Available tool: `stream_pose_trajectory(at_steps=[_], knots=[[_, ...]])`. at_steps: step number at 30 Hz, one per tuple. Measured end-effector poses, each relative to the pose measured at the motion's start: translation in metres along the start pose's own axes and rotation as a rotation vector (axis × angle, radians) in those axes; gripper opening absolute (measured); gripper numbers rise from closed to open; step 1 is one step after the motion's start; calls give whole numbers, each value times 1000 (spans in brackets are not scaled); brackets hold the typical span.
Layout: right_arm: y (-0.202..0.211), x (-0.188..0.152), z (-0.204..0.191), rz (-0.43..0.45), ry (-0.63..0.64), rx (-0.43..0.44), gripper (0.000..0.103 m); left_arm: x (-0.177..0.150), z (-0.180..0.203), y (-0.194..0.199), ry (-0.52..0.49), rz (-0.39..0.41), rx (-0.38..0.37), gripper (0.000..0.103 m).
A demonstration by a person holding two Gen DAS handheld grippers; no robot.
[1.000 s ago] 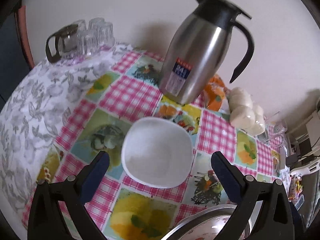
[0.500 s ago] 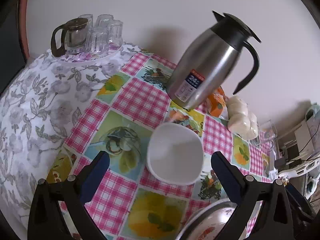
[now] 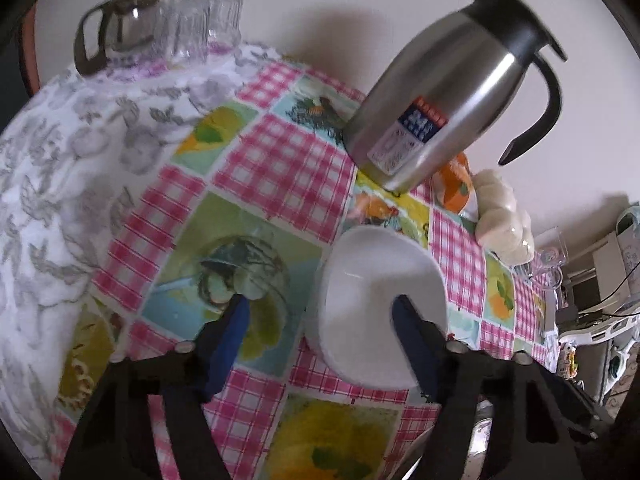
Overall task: Organize plates and bowls
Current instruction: 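Move both tools toward the white square bowl, then grasp the white square bowl rim with the left tool while the right tool grasps it too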
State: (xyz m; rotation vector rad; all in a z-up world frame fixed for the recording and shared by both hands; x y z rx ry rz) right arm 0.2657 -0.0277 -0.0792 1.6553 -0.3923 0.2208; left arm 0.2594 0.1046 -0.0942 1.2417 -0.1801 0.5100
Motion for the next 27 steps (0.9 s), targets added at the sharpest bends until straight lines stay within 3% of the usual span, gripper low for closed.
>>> stream_pose_trajectory(at_steps=[6, 10, 16, 20, 27], knots=[[-32, -6, -3, -57, -15, -41, 59, -7, -3, -22, 18, -42, -13, 64], [-44, -8, -5, -76, -26, -51, 45, -10, -5, -31, 30, -61, -25, 43], [-54, -11, -16, -90, -8, -29, 27, -12, -3, -41, 33, -65, -61, 20], [-58, -16, -22, -105, 1, -11, 15, -14, 1, -39, 9, -70, -49, 18], [-45, -23, -18, -101, -19, 19, 15, -18, 6, -26, -5, -61, -46, 17]])
Point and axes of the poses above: each gripper's, at about its wrist camera, not at the fingertips, and y roughly against the way its jaws point, z to its right, x to its top, the point moved 9 cm from there along -y, roughly the way its jaws point, and after that the axes turned 10 degrees about -y, right-handed, at the moved point
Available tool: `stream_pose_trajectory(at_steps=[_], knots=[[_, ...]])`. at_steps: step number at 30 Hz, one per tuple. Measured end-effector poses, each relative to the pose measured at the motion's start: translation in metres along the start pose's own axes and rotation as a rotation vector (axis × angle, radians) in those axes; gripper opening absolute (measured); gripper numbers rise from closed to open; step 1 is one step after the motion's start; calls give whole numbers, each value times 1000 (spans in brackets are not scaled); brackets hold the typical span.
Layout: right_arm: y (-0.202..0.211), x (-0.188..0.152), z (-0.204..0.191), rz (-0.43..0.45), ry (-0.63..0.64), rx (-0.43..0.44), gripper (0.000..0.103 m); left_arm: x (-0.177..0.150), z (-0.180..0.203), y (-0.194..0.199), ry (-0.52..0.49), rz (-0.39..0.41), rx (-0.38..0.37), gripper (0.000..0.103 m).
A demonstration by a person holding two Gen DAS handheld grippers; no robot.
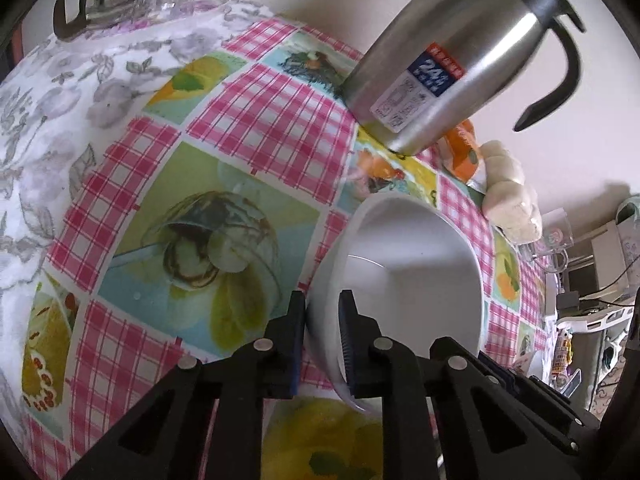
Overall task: Organize plates and bowls
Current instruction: 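Grasp the white square bowl rim with the left tool while the right tool grasps it too, then lift the white square bowl with both tools and carry it over the basin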
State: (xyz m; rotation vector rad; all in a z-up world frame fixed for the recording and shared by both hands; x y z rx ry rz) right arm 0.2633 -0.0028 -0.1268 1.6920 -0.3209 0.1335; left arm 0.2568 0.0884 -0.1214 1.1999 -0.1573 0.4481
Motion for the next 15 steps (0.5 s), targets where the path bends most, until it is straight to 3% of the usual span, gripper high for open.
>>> stream_pose_trajectory(at_steps=[6, 15], knots=[[37, 0, 3, 70, 3, 32, 15, -1, 24, 37, -29, 26, 23, 17], [103, -4, 24, 179, 7, 80, 15, -3, 68, 86, -112, 102, -16, 17]])
Point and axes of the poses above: each gripper's, at about its wrist camera, not at the fingertips, and y roughly against the way its jaws point, z to its right, x to its top, the point moved 9 cm from there along -y, roughly the way its jaws point, and after that the axes turned 10 degrees about -y, right-handed, at the moved point
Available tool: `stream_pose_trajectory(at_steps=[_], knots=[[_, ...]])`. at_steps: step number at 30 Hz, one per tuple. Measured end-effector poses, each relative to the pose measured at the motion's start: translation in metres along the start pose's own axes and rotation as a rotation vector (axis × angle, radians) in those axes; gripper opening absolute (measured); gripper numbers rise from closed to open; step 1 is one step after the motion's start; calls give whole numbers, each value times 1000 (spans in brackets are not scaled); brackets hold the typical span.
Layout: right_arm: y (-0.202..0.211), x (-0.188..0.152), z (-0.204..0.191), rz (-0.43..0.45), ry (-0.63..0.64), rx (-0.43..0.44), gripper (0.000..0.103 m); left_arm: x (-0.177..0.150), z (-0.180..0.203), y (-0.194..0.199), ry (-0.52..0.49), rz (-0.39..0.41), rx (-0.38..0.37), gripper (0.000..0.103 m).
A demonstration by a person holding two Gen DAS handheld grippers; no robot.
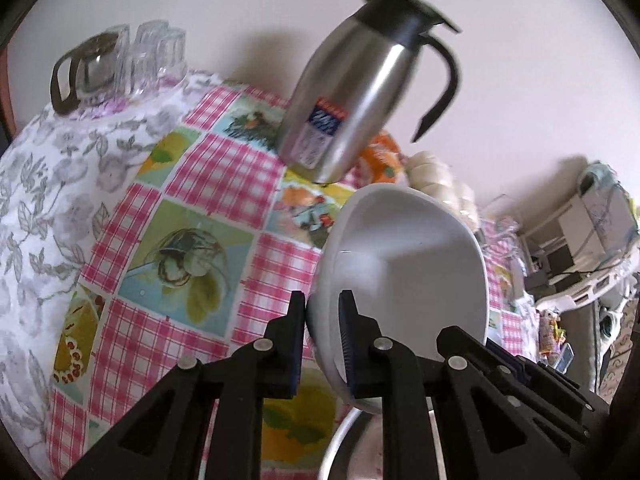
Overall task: Organize plates and bowls
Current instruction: 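Lift the white square bowl with both tools and carry it over the basin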
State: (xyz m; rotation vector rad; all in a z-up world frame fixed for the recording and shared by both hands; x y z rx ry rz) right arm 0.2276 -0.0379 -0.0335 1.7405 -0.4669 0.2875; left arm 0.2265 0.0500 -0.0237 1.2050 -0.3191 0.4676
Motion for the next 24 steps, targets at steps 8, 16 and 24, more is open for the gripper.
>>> stream_pose_trajectory(at_steps=[8, 16, 24], knots=[[52, -9, 19, 105, -9, 49, 16, -3, 39, 35, -85, 52, -16, 17], [95, -26, 47, 191, -72, 121, 18, -18, 76, 51, -174, 69, -35, 17], [113, -41, 75, 228, -116, 144, 19, -36, 108, 58, -251, 65, -2, 17]])
Point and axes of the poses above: each gripper's, at about its wrist camera, not at the fingertips, and y roughly against the way its jaws point, z to its right, x to its top, the point moved 9 cm from there along -y, roughly the way its jaws point, and after that the axes turned 10 degrees about -y, right-handed, at the moved point
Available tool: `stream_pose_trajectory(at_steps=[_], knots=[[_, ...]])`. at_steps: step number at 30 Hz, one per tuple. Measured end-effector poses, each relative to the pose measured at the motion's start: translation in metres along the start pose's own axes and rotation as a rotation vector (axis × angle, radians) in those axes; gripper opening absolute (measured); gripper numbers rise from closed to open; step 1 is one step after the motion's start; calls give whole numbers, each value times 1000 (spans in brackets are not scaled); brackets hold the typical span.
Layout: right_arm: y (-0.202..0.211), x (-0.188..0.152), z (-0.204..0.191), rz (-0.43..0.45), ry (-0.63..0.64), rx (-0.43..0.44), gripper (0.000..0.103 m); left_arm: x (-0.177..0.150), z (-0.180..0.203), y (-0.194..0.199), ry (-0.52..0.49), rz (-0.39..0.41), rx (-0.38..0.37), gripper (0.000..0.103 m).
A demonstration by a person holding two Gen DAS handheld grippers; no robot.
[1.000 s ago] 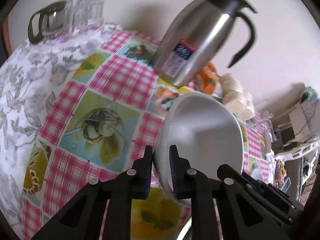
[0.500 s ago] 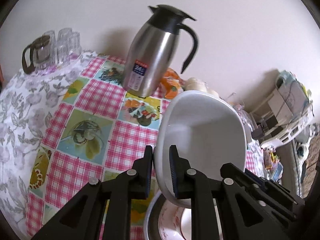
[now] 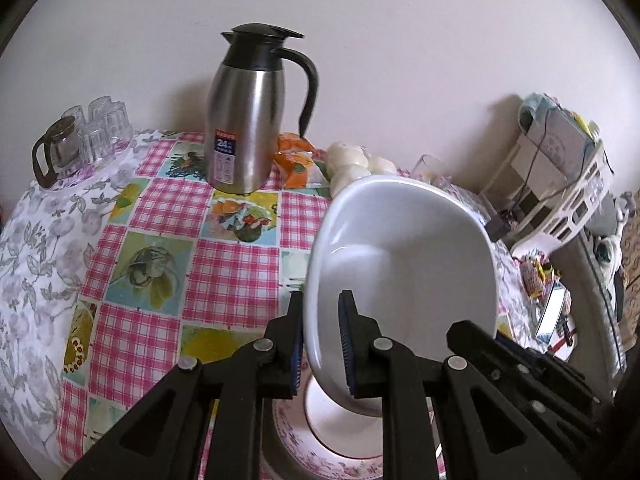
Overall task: Organize plates and bowls
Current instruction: 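Lift the white square bowl with both tools and carry it over the basin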
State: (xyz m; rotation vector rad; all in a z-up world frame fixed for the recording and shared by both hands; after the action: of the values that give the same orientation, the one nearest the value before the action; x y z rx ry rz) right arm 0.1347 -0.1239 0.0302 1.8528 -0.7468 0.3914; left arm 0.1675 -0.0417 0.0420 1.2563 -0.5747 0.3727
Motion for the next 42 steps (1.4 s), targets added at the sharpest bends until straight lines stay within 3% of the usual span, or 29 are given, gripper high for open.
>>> stream_pose_trajectory(at_steps=[6, 17, 25, 36, 42], knots=[[17, -4, 13, 33, 21, -15, 19, -8, 19, 2, -25, -12, 3, 17], [22, -15, 36, -6, -20, -9, 19, -31, 34, -5, -39, -84, 3, 17], [12, -28, 45, -51, -15, -37, 19, -46, 35, -17, -30, -147, 9, 17], [-15, -48, 54, -145, -24, -68, 19, -63, 32, -36, -79, -251, 76, 17], [-21, -52, 55, -165, -20, -61, 19, -64, 31, -35, -98, -262, 101, 17]])
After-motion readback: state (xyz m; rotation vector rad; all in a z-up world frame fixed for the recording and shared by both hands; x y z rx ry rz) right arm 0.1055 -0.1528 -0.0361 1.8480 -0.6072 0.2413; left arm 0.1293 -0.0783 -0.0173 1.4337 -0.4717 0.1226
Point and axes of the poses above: each gripper's, at about its wrist camera, not at the fingertips, and y roughly against the way its jaws point, z to its right, x to its top, the point moved 9 cm from there along -y, roughly the way its jaws point, and after that the axes turned 10 degrees about -y, right-handed, at the moved point
